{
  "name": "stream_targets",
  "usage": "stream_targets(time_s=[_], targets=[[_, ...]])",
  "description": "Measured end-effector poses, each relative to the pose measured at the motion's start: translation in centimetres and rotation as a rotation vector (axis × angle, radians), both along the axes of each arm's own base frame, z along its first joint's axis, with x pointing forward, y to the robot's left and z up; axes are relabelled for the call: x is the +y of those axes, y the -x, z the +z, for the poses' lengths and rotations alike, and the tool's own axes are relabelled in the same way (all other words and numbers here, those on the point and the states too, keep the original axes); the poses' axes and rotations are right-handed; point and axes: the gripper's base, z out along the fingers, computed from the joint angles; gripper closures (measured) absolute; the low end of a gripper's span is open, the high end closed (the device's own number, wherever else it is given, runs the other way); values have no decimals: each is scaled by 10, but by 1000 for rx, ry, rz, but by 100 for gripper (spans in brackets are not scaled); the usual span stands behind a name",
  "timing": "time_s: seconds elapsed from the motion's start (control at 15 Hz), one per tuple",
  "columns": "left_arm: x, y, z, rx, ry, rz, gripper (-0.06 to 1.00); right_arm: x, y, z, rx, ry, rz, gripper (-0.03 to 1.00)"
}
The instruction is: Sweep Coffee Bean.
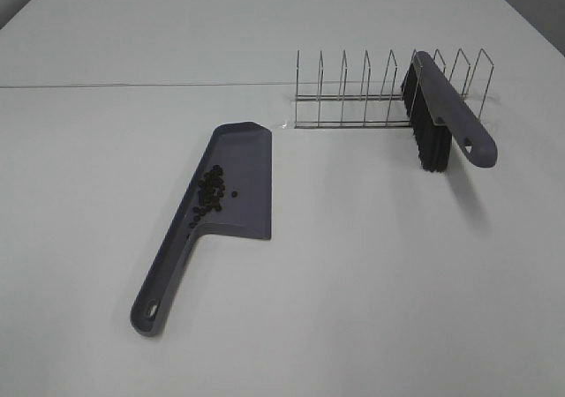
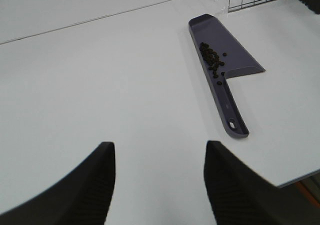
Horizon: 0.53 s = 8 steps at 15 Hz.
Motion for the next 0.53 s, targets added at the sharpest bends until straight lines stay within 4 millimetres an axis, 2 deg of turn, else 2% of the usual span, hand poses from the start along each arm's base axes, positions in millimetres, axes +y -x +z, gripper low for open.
stream_targets(time_s=[0.53], targets=[[0,0,0,0,-2,-14,42,0,0,0,-1,0,0,29]])
